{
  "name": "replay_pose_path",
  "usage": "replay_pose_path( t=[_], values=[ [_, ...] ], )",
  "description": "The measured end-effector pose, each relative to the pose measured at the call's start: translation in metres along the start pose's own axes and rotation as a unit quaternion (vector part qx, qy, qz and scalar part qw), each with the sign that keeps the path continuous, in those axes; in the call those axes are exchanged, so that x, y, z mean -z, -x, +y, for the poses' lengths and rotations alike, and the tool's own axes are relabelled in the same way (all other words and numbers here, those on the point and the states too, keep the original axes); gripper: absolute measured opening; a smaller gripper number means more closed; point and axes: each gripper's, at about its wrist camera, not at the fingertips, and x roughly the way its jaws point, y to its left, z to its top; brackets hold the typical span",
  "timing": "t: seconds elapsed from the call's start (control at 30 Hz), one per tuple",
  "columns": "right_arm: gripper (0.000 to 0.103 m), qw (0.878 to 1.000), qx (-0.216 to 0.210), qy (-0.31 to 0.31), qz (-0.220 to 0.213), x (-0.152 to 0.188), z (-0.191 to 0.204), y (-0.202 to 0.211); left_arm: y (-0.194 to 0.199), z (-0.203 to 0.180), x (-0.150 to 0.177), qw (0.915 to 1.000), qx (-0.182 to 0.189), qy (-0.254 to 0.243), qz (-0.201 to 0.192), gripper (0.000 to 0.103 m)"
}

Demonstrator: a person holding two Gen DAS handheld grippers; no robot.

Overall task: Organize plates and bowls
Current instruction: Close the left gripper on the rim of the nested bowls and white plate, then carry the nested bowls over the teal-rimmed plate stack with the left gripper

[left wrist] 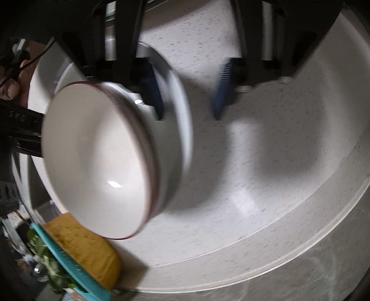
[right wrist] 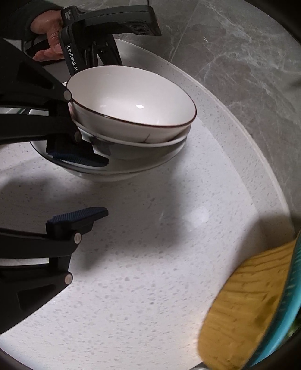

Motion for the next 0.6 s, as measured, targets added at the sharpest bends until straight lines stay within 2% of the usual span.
replay_pose_path(
  t=[0.03, 0.07, 0.17, 0.6],
  values=[
    [0.024, 1.000, -0.003, 0.013, 0.000, -0.001, 0.005, -0.001, 0.000, -0.006, -0.001, 0.9999, 0.001, -0.011, -0.001, 0.012],
    [0.018, 1.000, 0.002, 0.030, -0.001, -0.001, 0.012, -0.001, 0.001, -0.011, -0.003, 0.9998, -0.013, -0.016, -0.002, 0.012],
    [0.017, 0.998, 0.034, 0.051, -0.001, -0.003, 0.025, -0.002, 0.000, -0.011, -0.006, 0.9999, -0.014, -0.007, 0.002, 0.012],
    [0.013, 0.999, 0.033, 0.030, 0.021, -0.001, 0.020, 0.000, 0.018, -0.020, 0.003, 0.9997, -0.023, -0.007, -0.003, 0.011]
  ],
)
